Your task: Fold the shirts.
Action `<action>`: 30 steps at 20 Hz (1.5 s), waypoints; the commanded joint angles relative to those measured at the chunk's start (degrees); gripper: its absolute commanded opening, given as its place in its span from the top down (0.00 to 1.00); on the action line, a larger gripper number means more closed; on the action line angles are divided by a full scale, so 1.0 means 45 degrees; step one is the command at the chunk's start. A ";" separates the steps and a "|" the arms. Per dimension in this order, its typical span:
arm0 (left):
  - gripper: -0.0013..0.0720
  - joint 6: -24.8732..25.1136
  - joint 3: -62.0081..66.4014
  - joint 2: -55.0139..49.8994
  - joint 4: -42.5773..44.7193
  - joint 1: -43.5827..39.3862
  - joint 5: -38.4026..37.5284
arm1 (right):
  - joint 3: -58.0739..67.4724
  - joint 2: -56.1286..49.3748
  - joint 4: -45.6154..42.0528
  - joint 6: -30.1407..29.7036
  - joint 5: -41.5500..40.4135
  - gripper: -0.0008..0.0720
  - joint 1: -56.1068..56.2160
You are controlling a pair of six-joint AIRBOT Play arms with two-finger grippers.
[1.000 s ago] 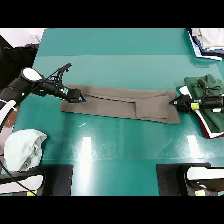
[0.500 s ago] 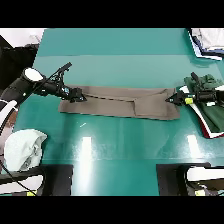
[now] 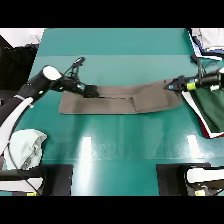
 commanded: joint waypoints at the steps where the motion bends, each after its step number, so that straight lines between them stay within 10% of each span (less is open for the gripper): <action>1: 0.95 -0.0170 0.2195 -0.1982 0.0010 -0.1209 0.0461 | 0.2657 0.0015 0.0034 0.2025 0.1112 0.97 0.1345; 14: 0.95 -0.1098 0.6499 -0.5965 0.0379 -0.2079 -0.0452 | 0.8582 -0.0019 -0.3925 0.5013 0.0491 0.97 0.6280; 20: 0.95 -0.1112 0.9447 -0.5838 0.5255 -0.1836 -0.4119 | 0.8582 -0.0981 -0.3861 0.5115 0.0369 0.97 0.7315; 30: 0.95 -0.1341 0.9918 -0.2259 0.6227 0.3798 -0.6917 | 0.8582 -0.2759 -0.2186 0.4629 -0.1807 0.97 0.9029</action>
